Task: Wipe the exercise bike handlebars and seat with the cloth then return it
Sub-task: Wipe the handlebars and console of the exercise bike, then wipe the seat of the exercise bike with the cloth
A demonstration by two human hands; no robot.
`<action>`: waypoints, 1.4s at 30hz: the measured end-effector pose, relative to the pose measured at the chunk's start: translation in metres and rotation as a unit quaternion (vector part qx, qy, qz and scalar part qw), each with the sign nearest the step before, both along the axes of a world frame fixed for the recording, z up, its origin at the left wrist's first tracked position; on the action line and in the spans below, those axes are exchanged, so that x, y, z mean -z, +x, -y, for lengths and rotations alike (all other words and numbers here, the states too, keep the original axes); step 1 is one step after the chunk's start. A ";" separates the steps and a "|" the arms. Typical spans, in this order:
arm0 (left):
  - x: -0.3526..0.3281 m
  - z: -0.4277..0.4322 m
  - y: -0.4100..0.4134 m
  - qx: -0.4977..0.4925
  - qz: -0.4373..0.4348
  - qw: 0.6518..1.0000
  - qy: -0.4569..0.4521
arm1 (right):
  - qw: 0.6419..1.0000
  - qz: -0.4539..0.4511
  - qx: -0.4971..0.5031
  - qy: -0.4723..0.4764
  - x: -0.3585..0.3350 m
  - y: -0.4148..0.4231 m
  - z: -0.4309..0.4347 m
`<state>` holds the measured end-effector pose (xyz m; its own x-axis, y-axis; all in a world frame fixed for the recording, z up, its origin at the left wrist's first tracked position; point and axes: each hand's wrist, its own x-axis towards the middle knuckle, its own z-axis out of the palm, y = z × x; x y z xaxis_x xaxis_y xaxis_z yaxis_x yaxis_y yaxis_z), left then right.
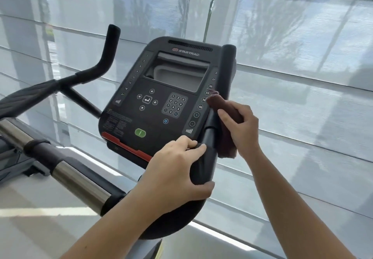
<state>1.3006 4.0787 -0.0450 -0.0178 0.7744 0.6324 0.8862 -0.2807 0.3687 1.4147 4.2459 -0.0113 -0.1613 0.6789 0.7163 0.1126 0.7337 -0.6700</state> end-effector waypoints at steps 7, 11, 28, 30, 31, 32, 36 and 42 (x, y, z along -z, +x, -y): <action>-0.006 0.006 0.006 -0.038 0.015 0.999 -0.026 | 0.998 0.028 -0.057 -0.016 0.022 0.009 0.055; -0.004 0.015 0.011 -0.067 0.047 0.996 -0.042 | 0.993 0.047 -0.093 -0.058 0.019 0.020 0.066; 0.056 0.139 0.028 -0.257 -0.051 0.964 0.046 | 0.993 0.094 -0.067 0.010 0.060 0.029 0.177; 0.067 0.161 0.023 -0.269 -0.050 0.961 0.037 | 0.991 0.107 -0.082 0.008 0.071 0.024 0.200; 0.073 0.173 0.020 -0.274 -0.049 0.960 0.030 | 0.988 0.118 -0.097 0.007 0.079 0.020 0.214; 0.079 0.187 0.017 -0.278 -0.048 0.959 0.021 | 0.984 0.134 -0.116 0.000 0.088 0.013 0.230; 0.106 0.255 -0.003 -0.301 -0.044 0.952 -0.023 | 0.970 0.169 -0.167 -0.056 0.126 -0.015 0.299; 0.154 0.367 -0.042 -0.377 -0.042 0.923 -0.060 | 0.958 0.187 -0.201 -0.082 0.161 -0.051 0.377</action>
